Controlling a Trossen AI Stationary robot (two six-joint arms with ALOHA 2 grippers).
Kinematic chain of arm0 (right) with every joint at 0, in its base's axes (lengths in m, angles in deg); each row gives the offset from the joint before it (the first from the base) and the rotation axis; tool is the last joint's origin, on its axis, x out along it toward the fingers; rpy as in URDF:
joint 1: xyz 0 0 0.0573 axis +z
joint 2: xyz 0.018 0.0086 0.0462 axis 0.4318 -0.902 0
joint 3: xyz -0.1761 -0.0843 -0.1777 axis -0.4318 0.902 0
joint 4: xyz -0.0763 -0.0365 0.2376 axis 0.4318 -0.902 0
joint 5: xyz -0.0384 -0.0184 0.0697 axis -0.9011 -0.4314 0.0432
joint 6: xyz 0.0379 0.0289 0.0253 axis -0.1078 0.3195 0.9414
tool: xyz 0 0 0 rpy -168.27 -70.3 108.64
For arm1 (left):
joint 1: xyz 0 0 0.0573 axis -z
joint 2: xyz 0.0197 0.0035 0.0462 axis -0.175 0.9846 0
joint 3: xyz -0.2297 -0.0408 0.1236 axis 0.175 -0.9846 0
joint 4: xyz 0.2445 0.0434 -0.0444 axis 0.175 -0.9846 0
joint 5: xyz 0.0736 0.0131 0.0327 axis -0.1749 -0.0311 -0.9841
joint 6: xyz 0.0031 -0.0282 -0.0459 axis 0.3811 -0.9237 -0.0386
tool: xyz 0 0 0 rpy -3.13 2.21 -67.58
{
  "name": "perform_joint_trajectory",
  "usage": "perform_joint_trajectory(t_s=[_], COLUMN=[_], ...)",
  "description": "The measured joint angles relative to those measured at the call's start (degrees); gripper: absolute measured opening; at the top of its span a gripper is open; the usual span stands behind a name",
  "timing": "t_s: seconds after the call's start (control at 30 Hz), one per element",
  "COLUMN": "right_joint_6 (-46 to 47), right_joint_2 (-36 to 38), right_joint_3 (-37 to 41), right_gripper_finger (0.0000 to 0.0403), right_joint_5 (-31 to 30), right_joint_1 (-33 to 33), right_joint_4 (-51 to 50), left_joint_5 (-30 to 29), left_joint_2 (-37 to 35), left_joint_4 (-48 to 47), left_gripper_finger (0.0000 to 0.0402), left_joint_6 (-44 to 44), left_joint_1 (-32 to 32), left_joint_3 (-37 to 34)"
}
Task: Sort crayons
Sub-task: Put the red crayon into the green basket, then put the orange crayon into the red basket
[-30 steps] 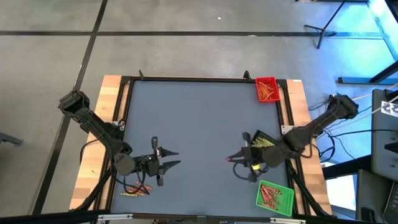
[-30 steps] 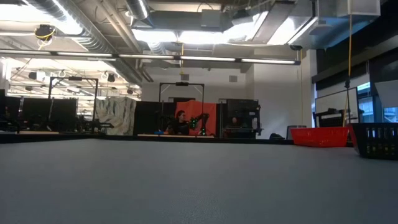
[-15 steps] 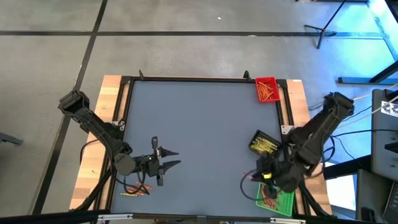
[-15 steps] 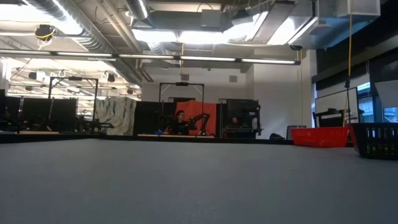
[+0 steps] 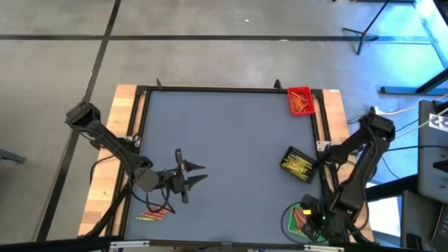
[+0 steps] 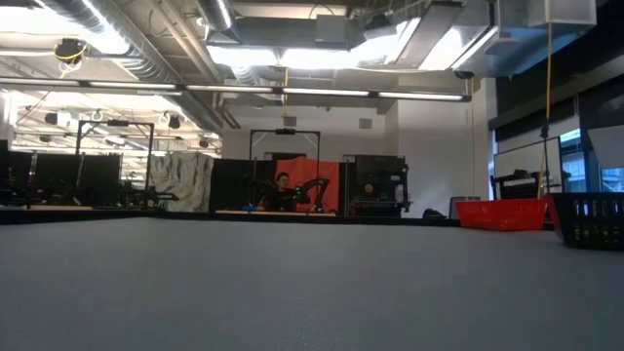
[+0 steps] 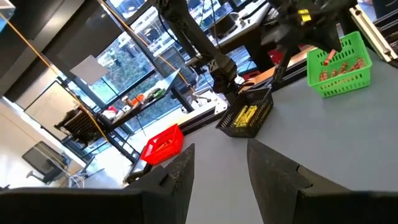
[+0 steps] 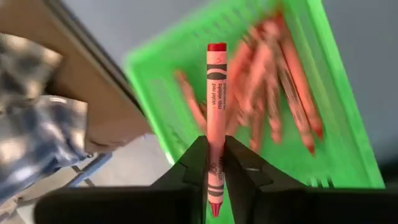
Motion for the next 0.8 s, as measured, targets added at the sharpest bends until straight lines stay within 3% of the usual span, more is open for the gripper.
perform_joint_trajectory(t_s=[0.07,0.2,0.4,0.5,0.67,0.8], right_joint_6=[3.83,5.53,-3.09,-14.89,-43.41,-62.03], right_joint_2=[-0.99,-1.69,1.98,4.72,6.36,5.98], right_joint_3=[0.0,0.0,0.0,-0.02,-0.04,-0.04], right_gripper_finger=[0.0048,0.0086,0.015,0.0164,0.0166,0.0164], right_joint_5=[3.12,3.8,1.96,-5.5,-20.47,-25.02], right_joint_1=[0.49,0.66,-4.89,-9.36,-17.3,-23.43], right_joint_4=[-0.52,-3.4,-5.25,-3.6,2.4,8.93], left_joint_5=[0.01,0.03,-0.36,-0.34,2.28,14.48], left_joint_2=[0.0,0.0,0.02,0.02,0.02,0.02], left_joint_4=[-0.02,-0.02,2.23,0.77,-11.67,-22.47], left_gripper_finger=[0.0131,0.0131,0.0131,0.0131,0.0131,0.0131], left_joint_6=[-0.02,0.04,-0.11,-4.28,-17.33,-31.75], left_joint_1=[-0.09,-0.26,-0.31,-0.21,0.68,0.98], left_joint_3=[0.0,0.0,0.02,0.09,0.09,0.09])
